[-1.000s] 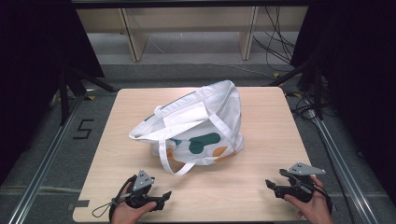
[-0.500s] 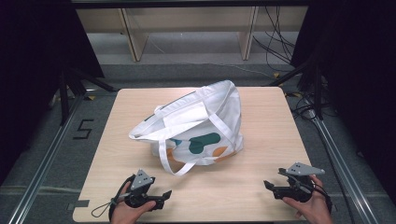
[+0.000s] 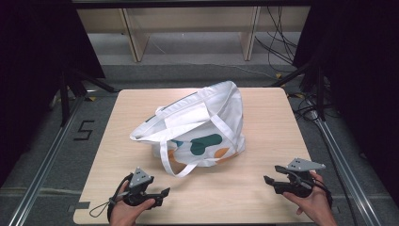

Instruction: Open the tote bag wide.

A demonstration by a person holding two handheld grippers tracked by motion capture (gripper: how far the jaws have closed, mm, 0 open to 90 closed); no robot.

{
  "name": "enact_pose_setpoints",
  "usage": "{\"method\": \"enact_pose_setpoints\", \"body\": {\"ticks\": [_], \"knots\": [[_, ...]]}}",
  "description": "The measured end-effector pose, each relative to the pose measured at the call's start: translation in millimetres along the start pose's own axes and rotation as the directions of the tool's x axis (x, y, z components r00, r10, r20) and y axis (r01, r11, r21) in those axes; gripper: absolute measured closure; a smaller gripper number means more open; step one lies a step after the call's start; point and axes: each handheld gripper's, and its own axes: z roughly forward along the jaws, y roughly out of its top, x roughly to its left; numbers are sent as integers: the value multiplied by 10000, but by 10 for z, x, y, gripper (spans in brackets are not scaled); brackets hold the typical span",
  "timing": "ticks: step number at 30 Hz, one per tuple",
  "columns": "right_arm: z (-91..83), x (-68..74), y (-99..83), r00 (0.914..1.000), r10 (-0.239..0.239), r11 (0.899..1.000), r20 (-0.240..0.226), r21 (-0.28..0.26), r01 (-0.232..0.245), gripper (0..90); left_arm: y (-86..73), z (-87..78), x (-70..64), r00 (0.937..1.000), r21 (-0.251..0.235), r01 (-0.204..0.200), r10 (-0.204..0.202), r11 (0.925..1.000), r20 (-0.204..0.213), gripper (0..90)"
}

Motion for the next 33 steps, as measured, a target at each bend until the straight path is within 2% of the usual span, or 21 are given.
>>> {"method": "enact_pose_setpoints", "body": {"ticks": [3, 4, 5, 7, 9, 10, 11, 13, 16, 17, 19, 20, 22, 23, 24, 25, 27, 28, 30, 31, 33], "knots": [[14, 8, 70, 9996, 70, 9999, -276, -78, -72, 447, 45, -38, 21, 9999, -51, -136, 136, 9999, 72, 378], [28, -14, 97, 9992, -231, 9995, -336, -231, 223, 463, 57, -54, 42, 9992, 27, -367, 366, 9993, 186, 417], [23, 6, 128, 9990, -94, 9999, -434, -85, 90, 485, 61, -50, 38, 9997, -56, -190, 191, 9998, 176, 462], [40, -1, 197, 9981, -359, 9990, -493, -297, 344, 559, 80, -61, 85, 9977, 18, -671, 670, 9977, 100, 565], [44, -16, 243, 9964, -624, 9973, -572, -432, 600, 586, 85, -59, 100, 9979, -66, -636, 636, 9980, 80, 667], [51, -6, 338, 9955, -725, 9959, -610, -588, 689, 668, 91, -62, 125, 9981, -44, -605, 605, 9982, 75, 710], [51, -6, 338, 9955, -725, 9959, -610, -588, 689, 668, 93, -56, 133, 9986, -171, -527, 528, 9985, 58, 710], [70, 25, 454, 9946, -792, 9945, -674, -743, 742, 766, 119, -81, 181, 9965, -191, -830, 831, 9964, 35, 797], [92, 27, 548, 9912, -1095, 9907, -743, -891, 1028, 822, 161, -108, 214, 9957, -275, -923, 923, 9954, -22, 831], [90, 36, 598, 9900, -1162, 9907, -801, -805, 1098, 853, 176, -104, 205, 9986, -542, -530, 534, 9971, 59, 846], [100, 54, 720, 9857, -1450, 9869, -859, -831, 1380, 896, 218, -119, 219, 9988, -643, -452, 463, 9969, 149, 871], [106, 49, 766, 9829, -1622, 9838, -866, -918, 1543, 900, 271, -143, 247, 9973, -588, -688, 702, 9959, 220, 879], [101, 50, 913, 9781, -1910, 9788, -823, -914, 1834, 900, 342, -149, 237, 9985, -715, -364, 392, 9968, 379, 892], [90, 74, 977, 9812, -1712, 9824, -890, -909, 1632, 900, 392, -177, 256, 9971, -530, -650, 669, 9965, 364, 893], [84, 73, 1049, 9803, -1758, 9810, -901, -990, 1669, 900, 484, -190, 257, 9974, -698, -477, 513, 9964, 508, 894], [54, 64, 1189, 9763, -1892, 9785, -1048, -1027, 1786, 900, 553, -218, 280, 9957, -560, -714, 745, 9959, 552, 894], [42, 69, 1285, 9761, -1912, 9768, -1030, -1180, 1789, 900, 604, -214, 271, 9964, -815, -565, 614, 9951, 587, 895], [19, 80, 1440, 9737, -2011, 9748, -1068, -1198, 1881, 900, 689, -224, 275, 9961, -897, -605, 658, 9941, 582, 895], [6, 77, 1594, 9691, -2265, 9682, -976, -1310, 2131, 900, 772, -234, 276, 9950, -929, -871, 912, 9919, 411, 895], [2, 95, 1643, 9698, -2208, 9696, -1031, -1309, 2069, 900, 815, -252, 302, 9917, -787, -1139, 1180, 9904, 506, 895], [9, 119, 1769, 9690, -2282, 9644, -946, -1588, 2116, 900, 851, -249, 296, 9940, -1032, -910, 966, 9905, 511, 895]]}}
